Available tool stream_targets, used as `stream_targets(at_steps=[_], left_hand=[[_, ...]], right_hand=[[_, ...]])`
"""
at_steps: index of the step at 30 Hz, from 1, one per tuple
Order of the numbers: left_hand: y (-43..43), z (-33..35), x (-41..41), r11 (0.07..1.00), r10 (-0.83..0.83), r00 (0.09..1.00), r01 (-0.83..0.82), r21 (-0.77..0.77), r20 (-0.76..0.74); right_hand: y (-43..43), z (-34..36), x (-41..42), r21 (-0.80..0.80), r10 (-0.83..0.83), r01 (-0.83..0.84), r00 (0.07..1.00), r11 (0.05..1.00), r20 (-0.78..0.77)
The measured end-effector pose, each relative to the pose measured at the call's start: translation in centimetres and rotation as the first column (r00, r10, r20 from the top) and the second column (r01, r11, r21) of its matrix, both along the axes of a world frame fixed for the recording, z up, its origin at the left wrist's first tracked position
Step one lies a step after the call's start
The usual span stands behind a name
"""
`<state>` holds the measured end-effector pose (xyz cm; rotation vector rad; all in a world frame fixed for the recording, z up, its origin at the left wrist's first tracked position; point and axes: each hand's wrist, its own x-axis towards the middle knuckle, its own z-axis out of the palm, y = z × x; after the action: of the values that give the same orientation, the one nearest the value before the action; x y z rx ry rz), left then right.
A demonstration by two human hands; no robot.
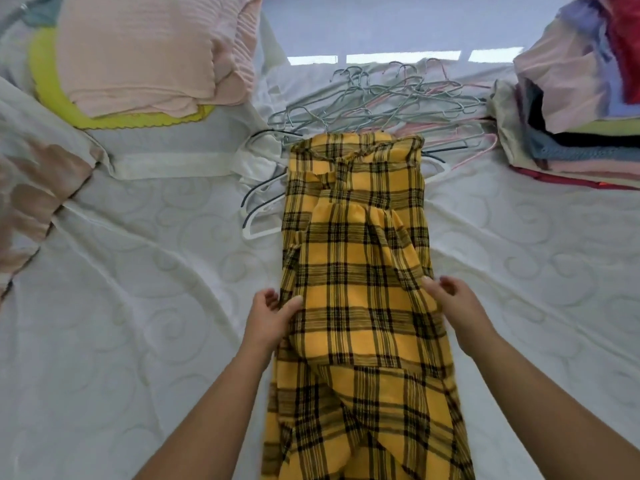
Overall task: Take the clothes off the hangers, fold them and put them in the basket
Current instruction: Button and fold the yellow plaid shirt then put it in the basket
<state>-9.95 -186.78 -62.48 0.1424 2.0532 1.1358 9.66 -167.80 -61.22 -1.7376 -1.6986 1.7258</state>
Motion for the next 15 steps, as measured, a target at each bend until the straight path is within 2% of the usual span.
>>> stream_targets(at_steps=[3, 5, 7, 9, 11, 15], left_hand=[[6.0, -0.3, -5.0, 0.992, -0.129, 0.965, 0.127, -0.024, -0.229], [9.8, -0.5, -8.2, 0.983, -0.185, 0.932, 0.181, -0.041, -0.311], [13.2, -0.4, -10.9, 0.989, -0.144, 0.960, 0.148, 0.000, -0.242], [15.7, -0.1, -12.8, 0.996, -0.085, 0.983, 0.086, 0.003, -0.165], [17.3, -0.1, -14.2, 0.999, -0.054, 0.996, 0.054, -0.005, -0.076], [18.7, -0.2, -16.4, 0.998, 0.023, 0.971, -0.038, 0.057, 0.240]], right_hand=[[5.1, -0.3, -5.5, 0.019, -0.027, 0.028, 0.998, 0.999, -0.048], [7.8, -0.8, -8.1, 0.067, -0.042, 0.044, 0.999, 0.997, -0.029], [10.1, -1.2, -10.2, 0.146, -0.047, 0.039, 0.998, 0.989, 0.047], [11.9, -1.5, -11.5, 0.154, -0.052, 0.042, 0.997, 0.987, 0.059], [13.2, -1.6, -12.5, 0.115, -0.064, 0.060, 0.998, 0.992, 0.024], [14.9, -0.8, -13.8, -0.070, -0.198, 0.194, 0.979, 0.978, -0.046]])
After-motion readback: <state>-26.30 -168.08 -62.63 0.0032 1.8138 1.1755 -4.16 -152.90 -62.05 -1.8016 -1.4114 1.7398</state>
